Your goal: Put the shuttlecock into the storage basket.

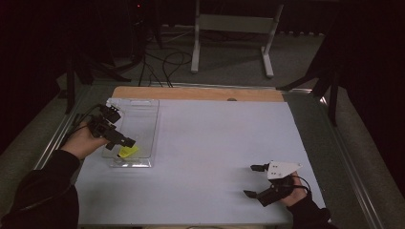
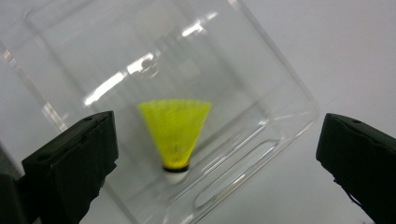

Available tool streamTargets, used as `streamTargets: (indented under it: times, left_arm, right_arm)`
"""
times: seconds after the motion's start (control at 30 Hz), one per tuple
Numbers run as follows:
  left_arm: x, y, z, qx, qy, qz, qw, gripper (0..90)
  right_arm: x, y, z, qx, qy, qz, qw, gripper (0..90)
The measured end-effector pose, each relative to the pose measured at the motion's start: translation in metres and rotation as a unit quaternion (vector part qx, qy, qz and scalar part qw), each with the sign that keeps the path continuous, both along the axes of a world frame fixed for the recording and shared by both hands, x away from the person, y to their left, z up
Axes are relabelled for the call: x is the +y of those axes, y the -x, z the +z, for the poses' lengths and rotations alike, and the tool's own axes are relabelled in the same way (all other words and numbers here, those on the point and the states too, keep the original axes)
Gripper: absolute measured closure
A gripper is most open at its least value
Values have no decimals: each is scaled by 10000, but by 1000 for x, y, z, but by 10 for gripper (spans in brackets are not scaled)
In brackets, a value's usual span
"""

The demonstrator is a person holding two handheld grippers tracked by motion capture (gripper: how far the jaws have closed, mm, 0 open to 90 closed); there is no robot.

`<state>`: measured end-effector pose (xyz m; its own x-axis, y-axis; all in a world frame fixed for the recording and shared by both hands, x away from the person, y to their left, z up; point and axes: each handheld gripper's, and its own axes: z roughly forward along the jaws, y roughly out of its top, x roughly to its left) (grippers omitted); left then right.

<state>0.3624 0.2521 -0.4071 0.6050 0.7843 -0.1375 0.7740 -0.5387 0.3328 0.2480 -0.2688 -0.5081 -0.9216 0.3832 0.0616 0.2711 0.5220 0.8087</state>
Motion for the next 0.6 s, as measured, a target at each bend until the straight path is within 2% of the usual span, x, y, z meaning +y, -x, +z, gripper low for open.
streamTargets:
  times: [0.07,0.13,0.17,0.23,0.37,0.6]
  left_arm:
    - [-8,1,2,-157,187,-50,9997,0]
    - [-10,1,3,-184,268,-63,9995,0]
    - [-14,2,3,-240,420,-117,9988,0]
    - [-19,2,3,-312,407,-141,9986,0]
    - [-27,3,3,-449,562,-294,9970,0]
    - [-40,6,5,-678,736,-398,9942,0]
  right_arm:
    - [0,0,0,-4,-2,-5,10000,99]
    - [0,0,0,-8,0,-6,10000,99]
    - [0,0,0,-14,-5,-4,10000,99]
    - [-1,-1,0,-17,-5,-12,10000,99]
    - [-1,-1,0,-10,-13,-11,10000,99]
    - [-1,-1,-1,-13,-13,1,10000,99]
